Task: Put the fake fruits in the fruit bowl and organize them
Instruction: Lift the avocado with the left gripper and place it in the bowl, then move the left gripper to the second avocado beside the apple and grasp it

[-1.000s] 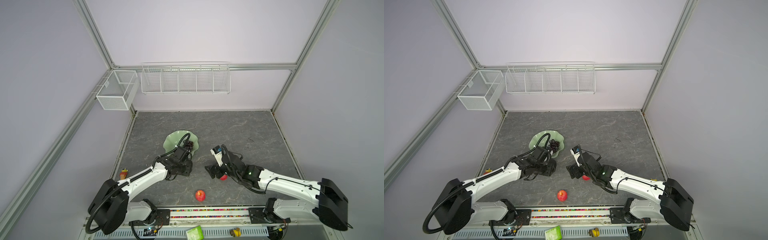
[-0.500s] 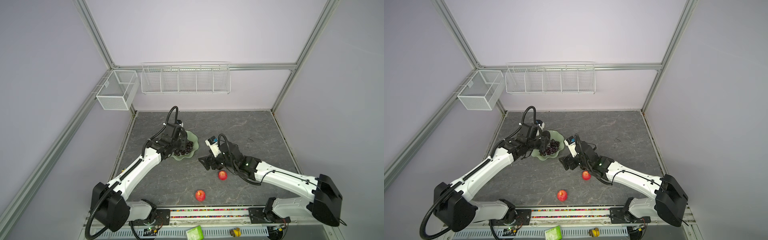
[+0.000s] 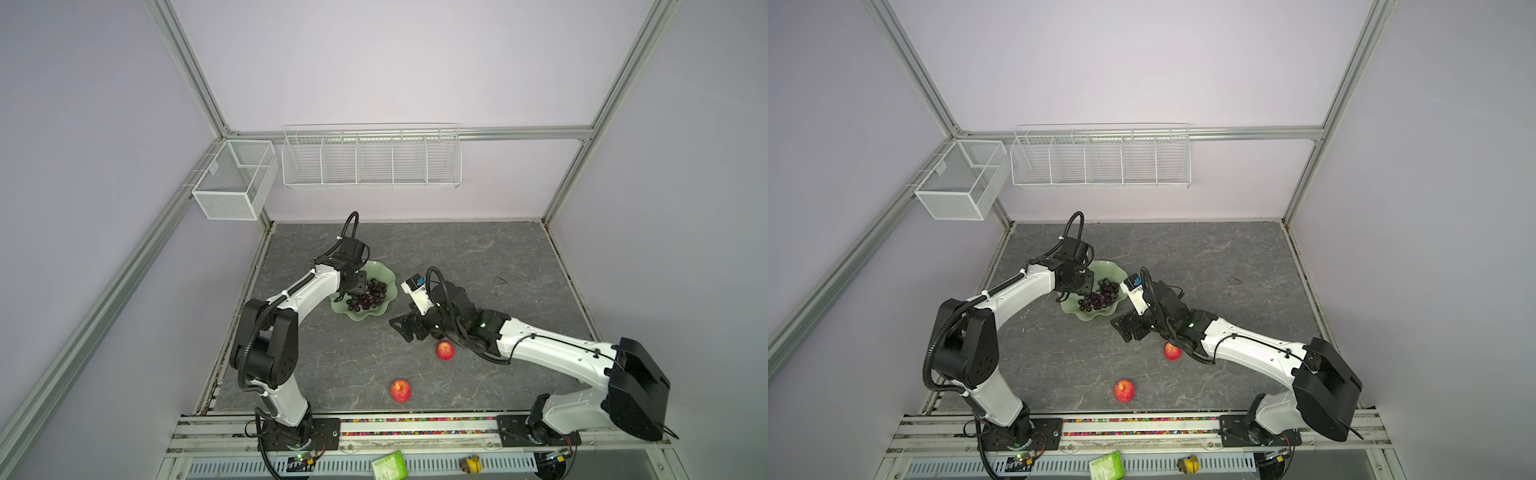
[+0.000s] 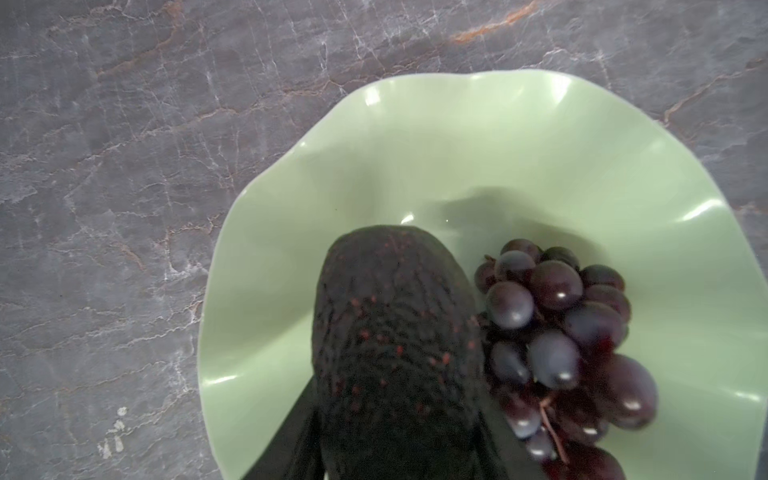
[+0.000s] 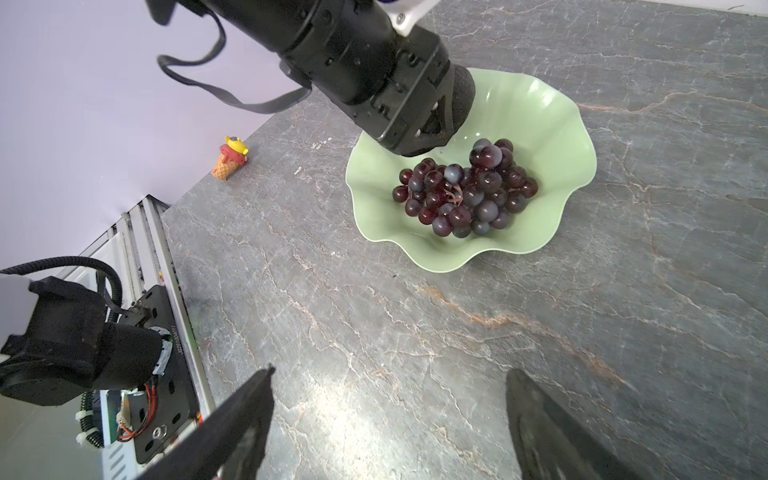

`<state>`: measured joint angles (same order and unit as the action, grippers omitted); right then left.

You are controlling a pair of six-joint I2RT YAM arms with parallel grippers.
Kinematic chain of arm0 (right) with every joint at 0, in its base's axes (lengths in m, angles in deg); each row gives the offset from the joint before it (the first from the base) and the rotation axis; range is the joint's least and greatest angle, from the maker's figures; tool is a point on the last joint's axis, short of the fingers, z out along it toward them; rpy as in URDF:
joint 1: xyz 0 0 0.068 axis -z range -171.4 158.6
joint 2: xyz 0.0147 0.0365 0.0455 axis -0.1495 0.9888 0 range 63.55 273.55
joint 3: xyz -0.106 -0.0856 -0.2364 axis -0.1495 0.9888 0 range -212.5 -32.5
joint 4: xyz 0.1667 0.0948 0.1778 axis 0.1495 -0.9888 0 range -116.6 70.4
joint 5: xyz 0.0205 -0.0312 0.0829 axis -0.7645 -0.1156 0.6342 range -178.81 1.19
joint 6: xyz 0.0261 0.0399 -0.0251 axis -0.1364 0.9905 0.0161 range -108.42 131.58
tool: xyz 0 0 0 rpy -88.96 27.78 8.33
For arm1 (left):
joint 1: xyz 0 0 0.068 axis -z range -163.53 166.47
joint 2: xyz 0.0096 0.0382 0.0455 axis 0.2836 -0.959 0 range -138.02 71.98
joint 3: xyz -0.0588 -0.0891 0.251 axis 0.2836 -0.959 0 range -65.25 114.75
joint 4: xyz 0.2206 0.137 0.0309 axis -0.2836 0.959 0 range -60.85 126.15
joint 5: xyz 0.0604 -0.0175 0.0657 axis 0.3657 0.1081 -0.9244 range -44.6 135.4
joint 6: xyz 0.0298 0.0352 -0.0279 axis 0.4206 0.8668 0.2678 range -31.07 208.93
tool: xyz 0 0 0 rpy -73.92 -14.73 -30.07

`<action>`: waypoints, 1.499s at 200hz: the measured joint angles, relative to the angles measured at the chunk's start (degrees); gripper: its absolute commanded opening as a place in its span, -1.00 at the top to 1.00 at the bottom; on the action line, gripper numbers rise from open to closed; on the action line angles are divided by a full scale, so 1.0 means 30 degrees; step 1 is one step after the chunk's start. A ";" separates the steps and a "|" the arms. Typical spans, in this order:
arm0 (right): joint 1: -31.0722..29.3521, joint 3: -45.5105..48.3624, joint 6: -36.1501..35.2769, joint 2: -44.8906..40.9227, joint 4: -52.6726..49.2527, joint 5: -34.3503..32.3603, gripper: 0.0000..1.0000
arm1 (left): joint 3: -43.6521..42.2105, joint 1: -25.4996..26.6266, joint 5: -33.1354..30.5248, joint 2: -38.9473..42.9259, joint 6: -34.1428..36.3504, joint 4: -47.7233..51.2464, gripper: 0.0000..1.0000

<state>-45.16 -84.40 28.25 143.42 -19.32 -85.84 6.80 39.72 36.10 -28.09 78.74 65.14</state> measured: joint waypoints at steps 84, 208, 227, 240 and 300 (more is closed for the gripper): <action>0.0000 0.0000 0.0000 0.0000 0.0000 -0.0029 -0.77 | 0.0153 0.0000 -0.1311 -0.1115 -0.0007 -0.0036 -0.12; 0.2237 0.3657 0.1865 -0.3621 -0.0605 -0.0823 -0.78 | -0.2200 0.3177 0.3016 0.6135 0.1144 -0.3002 -0.29; 0.3184 0.5486 0.2747 -0.5792 -0.1654 -0.1304 -0.78 | -0.2200 0.5515 0.3905 0.5625 0.1107 -0.3985 -0.31; 0.3694 0.6688 0.3330 -0.7774 -0.2528 -0.1719 -0.78 | -0.2208 0.7257 0.4393 0.4575 0.0896 -0.4714 -0.32; 0.5260 0.9020 0.4517 -1.4812 -0.7512 -0.2769 -0.78 | -0.1610 1.0418 0.5756 -0.0991 -0.0095 -0.6360 -0.33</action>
<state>-29.38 -57.34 41.80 98.99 -41.86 -94.15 1.97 70.97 53.36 -31.07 78.45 46.05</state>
